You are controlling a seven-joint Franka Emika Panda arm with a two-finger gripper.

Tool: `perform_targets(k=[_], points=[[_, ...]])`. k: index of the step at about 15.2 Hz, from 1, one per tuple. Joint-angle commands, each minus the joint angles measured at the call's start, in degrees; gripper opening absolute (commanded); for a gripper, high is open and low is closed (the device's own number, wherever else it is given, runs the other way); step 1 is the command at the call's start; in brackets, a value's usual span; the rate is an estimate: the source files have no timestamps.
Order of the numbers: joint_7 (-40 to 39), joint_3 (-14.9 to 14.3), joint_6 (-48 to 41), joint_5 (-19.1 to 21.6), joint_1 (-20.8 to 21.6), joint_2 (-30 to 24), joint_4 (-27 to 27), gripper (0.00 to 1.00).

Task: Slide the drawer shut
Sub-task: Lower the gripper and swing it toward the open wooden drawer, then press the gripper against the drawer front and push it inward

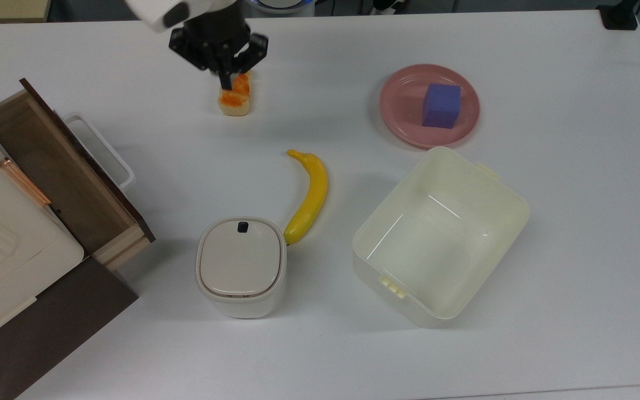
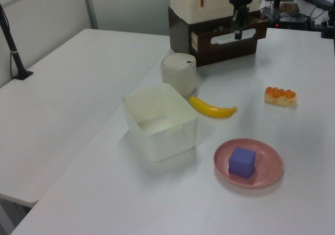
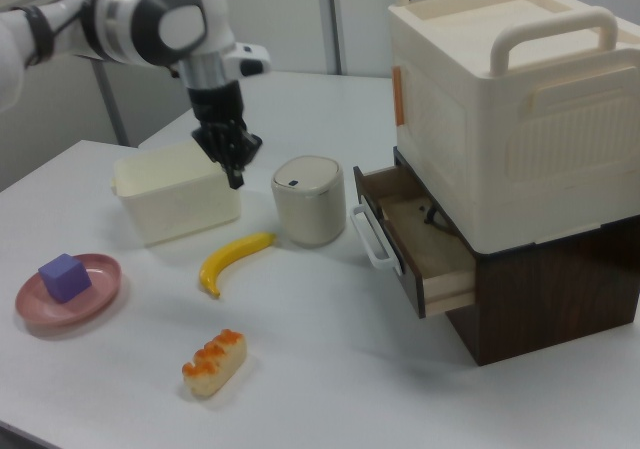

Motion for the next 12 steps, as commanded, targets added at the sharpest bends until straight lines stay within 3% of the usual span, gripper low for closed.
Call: perform_targets(k=[1, 6, 10, 12], points=[[9.9, -0.3, 6.1, 2.1, -2.1, 2.7, -2.7, 0.00], [24.2, -0.4, 13.4, 1.3, -5.2, 8.2, -3.7, 0.00], [29.2, -0.6, 19.7, -1.2, -8.5, 10.0, -3.2, 0.00], [30.7, -2.3, 22.0, -2.7, -8.8, 10.7, -2.9, 0.00]])
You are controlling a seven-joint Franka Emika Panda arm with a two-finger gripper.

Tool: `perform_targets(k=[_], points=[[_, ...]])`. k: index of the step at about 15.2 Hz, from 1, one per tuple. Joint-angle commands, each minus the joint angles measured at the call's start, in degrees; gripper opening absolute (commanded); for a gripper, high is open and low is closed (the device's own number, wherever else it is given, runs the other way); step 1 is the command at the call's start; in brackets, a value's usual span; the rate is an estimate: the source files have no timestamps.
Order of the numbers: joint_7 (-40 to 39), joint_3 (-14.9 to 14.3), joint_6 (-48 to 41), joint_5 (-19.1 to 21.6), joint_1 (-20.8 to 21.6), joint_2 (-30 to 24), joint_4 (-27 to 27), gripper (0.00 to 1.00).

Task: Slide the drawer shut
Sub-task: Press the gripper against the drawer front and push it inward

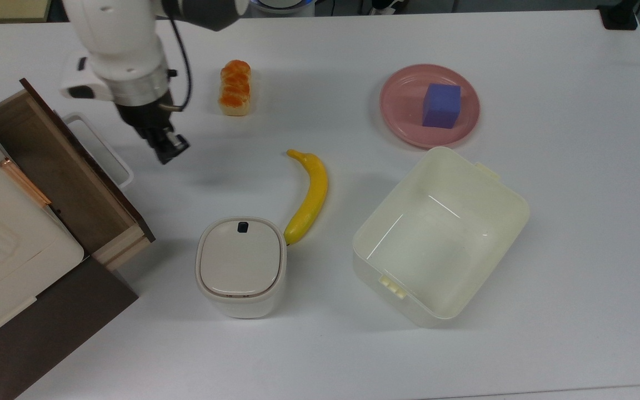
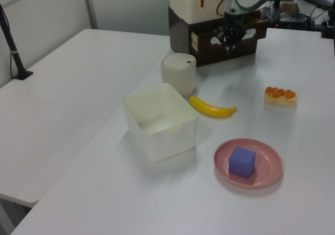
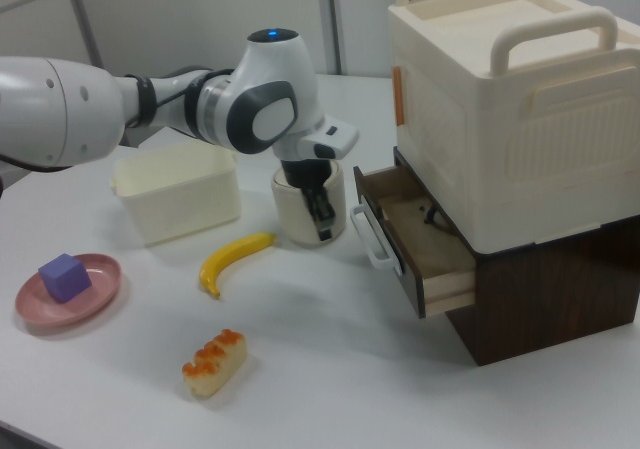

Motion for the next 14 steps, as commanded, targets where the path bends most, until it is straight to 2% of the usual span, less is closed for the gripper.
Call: perform_targets(k=[1, 5, 12, 14], points=[[3.1, -2.2, 2.6, -2.5, -0.1, 0.7, 1.0, 0.00], [3.3, -4.0, 5.2, -4.3, -0.1, 2.3, 2.9, 0.00], [5.3, -5.8, 13.5, -11.4, -0.4, 5.7, 4.2, 0.00], [5.3, -6.9, 16.0, -11.8, -0.5, 6.1, 4.7, 0.00]])
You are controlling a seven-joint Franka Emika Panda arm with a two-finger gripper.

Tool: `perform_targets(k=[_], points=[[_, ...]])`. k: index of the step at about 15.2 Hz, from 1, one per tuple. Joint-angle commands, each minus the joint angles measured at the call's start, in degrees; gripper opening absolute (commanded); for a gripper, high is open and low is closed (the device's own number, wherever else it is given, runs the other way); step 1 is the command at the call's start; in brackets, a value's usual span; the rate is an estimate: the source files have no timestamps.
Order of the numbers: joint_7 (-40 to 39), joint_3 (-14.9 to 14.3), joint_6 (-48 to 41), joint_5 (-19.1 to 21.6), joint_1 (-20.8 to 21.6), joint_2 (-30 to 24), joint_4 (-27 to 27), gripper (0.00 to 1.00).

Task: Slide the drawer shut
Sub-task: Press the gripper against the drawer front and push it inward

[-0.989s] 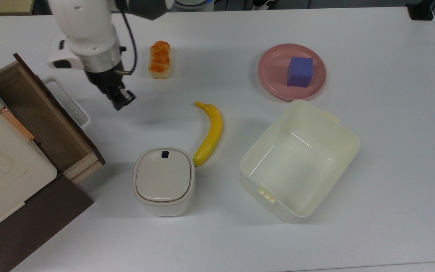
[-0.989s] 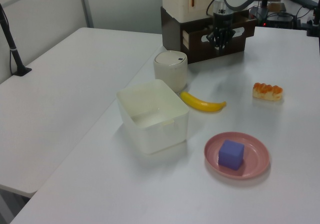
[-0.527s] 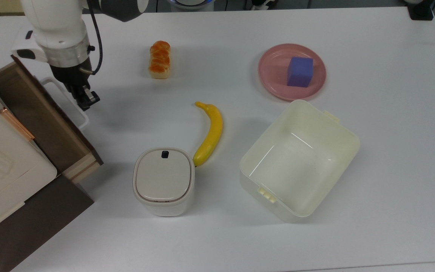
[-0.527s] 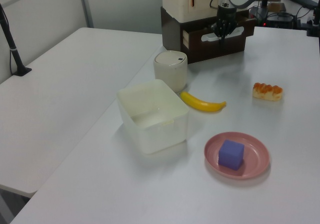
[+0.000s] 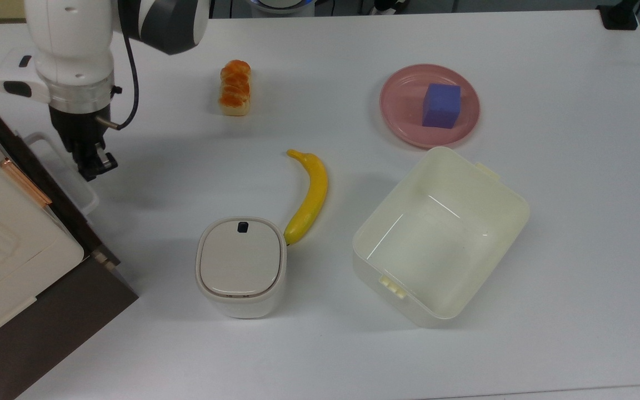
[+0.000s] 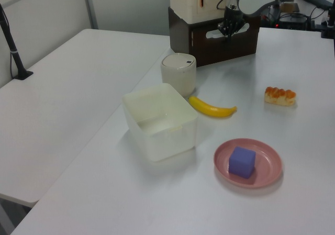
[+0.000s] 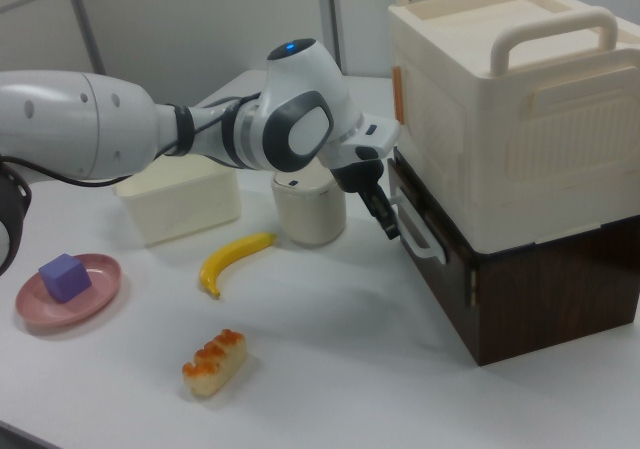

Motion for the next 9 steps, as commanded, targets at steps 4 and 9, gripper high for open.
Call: perform_targets(k=[4, 9], points=[[1.5, -2.5, 5.8, -2.1, 0.1, 2.0, 1.9, 0.00], [-0.1, -2.2, 6.6, -4.4, 0.3, 2.0, 1.9, 0.00]])
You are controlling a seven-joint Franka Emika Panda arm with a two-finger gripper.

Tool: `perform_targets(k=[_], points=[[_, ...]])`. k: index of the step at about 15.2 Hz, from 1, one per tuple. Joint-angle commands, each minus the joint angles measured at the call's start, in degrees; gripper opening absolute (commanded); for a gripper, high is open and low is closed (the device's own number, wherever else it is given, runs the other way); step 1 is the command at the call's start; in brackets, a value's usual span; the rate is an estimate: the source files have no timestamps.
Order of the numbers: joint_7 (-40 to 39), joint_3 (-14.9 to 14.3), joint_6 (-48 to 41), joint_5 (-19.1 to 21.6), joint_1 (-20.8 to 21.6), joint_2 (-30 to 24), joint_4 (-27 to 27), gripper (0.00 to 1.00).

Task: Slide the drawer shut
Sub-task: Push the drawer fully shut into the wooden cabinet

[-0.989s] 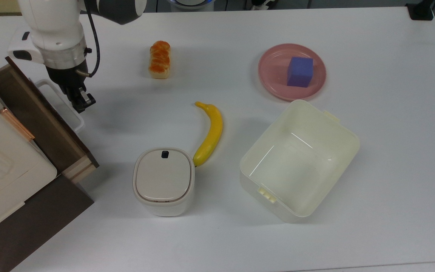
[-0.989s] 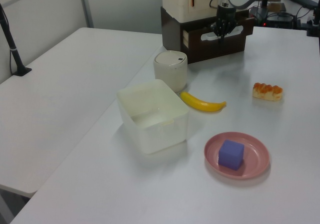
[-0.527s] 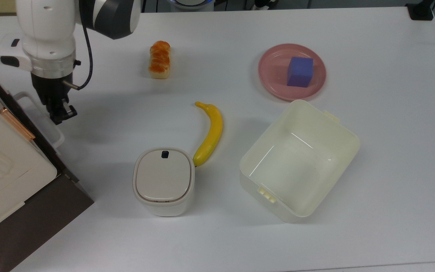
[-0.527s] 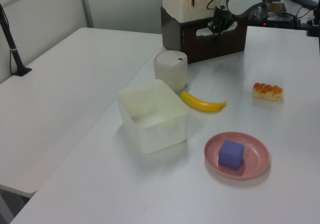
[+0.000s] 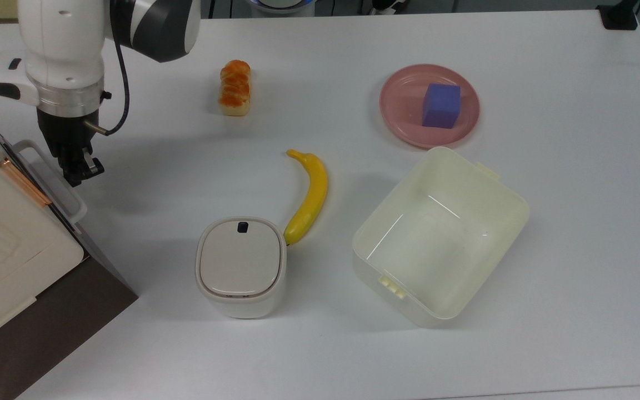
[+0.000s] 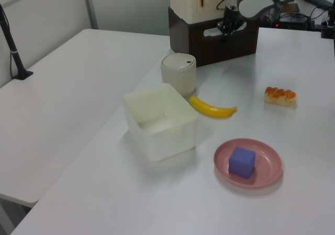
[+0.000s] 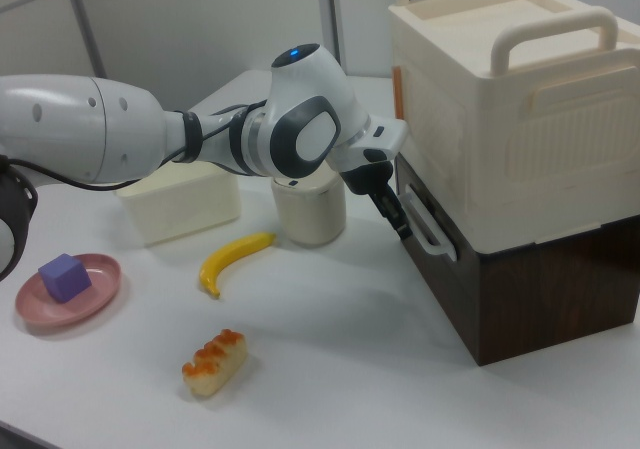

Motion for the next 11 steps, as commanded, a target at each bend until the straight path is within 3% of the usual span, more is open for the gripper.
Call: perform_targets(k=[1, 6, 11], points=[[-1.8, -0.6, 3.4, -3.1, 0.6, 0.7, 1.4, 0.00], [-11.6, 5.0, -1.7, -1.6, 1.6, -2.1, 0.3, 0.00], [-17.2, 9.6, -12.0, 3.3, 1.8, -6.7, 0.2, 0.01]])
